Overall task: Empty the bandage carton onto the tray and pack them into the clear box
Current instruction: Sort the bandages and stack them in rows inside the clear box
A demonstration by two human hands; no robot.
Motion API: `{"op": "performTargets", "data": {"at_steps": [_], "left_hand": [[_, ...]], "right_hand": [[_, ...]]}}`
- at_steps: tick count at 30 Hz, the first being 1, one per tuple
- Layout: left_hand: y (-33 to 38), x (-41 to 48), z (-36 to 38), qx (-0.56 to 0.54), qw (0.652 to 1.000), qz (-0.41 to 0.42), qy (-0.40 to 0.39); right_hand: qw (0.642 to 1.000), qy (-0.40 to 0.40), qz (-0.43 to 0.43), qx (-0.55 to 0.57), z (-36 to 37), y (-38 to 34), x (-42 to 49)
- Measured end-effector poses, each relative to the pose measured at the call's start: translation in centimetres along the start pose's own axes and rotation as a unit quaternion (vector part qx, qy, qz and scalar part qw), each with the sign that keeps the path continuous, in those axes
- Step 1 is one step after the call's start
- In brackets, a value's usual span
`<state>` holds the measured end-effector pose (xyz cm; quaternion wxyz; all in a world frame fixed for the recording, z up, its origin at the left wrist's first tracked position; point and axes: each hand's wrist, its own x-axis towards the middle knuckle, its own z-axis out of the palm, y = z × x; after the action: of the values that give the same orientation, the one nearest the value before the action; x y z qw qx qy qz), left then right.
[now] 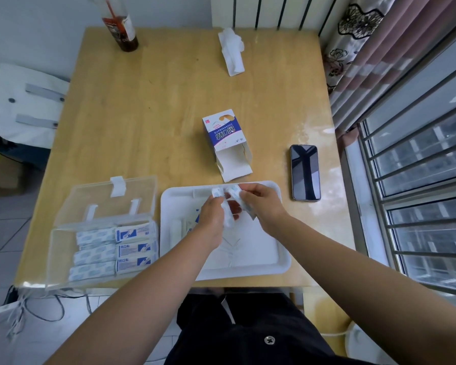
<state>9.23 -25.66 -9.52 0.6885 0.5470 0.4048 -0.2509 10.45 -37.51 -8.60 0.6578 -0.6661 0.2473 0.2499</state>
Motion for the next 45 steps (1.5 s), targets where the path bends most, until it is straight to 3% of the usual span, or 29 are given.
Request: {"op": "performTargets", "data": {"at_steps": [4,8,12,14,16,19,22,24,29,34,40,45], "left_hand": [[-0.8,-1.3,0.3,-0.062,0.995,-0.041,-0.068],[-1.4,-1.6,0.4,-0.025,0.999,0.010,-0.032],[-1.0,-2.1,0.4,-0.050,0.999,0.015,-0.006],[-0.8,-2.5,0.3,-0.052,0.998,0.019,-0.032],[-0.8,-2.5,-0.1,0.023,0.996,0.068,-0.048],[-1.4,-1.0,-1.5,0.240,0.945,0.222,-0.010],[-2.0,0.1,-2.6,0.473,0.815,0.334,0.009],[-2.8,0.5,-2.6,0.533,0.774,0.342,0.001],[-4.6,1.2,-1.7,0.586,0.738,0.334,0.001],[-4.6,1.2,-1.6,0.576,0.736,0.355,0.016],[-3.9,1.1,-1.3,0.606,0.713,0.352,0.008],[-2.3,0.0,-1.4,0.587,0.718,0.374,0.004]], "right_hand": [[0.997,0.035,0.009,-0.070,2.0,0.9,-0.7],[0.997,0.053,0.007,-0.060,2.3,1.5,-0.9],[0.996,-0.049,0.049,-0.049,1.1,1.3,-1.3],[0.986,-0.111,0.040,-0.114,0.1,1.1,-1.5],[0.973,-0.111,0.000,-0.203,-0.9,1.0,-1.5],[0.922,-0.044,-0.089,-0.374,-2.6,1.0,-1.1],[0.815,0.040,-0.214,-0.538,-3.7,2.0,-1.1],[0.783,0.039,-0.265,-0.561,-3.7,3.2,-0.9],[0.760,0.010,-0.274,-0.589,-3.7,5.9,-0.2],[0.756,0.013,-0.287,-0.587,-4.3,6.2,0.3],[0.779,-0.010,-0.259,-0.571,-4.4,5.0,0.1],[0.745,0.007,-0.269,-0.611,-3.9,3.0,-0.9]]}}
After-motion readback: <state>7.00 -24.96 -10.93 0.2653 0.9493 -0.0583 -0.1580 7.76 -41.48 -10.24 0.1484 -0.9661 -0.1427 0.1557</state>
